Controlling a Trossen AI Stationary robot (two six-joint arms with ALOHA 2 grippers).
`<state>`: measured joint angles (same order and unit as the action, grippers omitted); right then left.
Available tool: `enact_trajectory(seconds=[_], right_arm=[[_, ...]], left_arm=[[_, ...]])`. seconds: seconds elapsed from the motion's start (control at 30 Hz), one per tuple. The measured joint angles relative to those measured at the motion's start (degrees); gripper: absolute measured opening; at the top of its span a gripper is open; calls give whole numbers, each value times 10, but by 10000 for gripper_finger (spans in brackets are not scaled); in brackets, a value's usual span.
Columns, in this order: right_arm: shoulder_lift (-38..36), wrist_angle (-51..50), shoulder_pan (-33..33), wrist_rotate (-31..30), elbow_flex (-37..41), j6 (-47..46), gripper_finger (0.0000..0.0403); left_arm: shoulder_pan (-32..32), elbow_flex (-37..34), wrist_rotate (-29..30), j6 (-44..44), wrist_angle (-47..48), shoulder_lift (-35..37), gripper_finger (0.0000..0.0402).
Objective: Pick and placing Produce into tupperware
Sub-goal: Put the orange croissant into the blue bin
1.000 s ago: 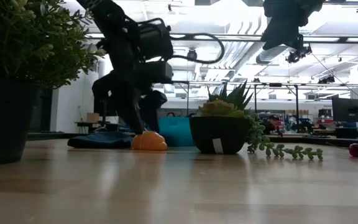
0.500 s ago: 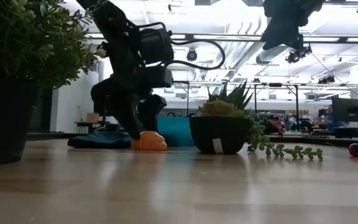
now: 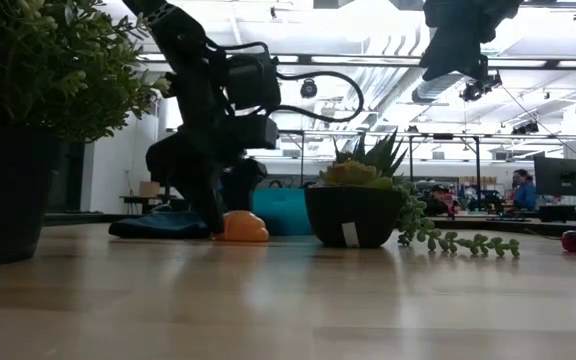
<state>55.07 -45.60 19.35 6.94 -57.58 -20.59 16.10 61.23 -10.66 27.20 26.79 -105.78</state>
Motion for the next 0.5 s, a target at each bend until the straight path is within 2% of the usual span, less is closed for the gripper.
enact_trajectory(seconds=[0.5], right_arm=[[0, 0, 0, -7, 0, 1, 114]], left_arm=[[0, 0, 0, 0, -6, 0, 321]])
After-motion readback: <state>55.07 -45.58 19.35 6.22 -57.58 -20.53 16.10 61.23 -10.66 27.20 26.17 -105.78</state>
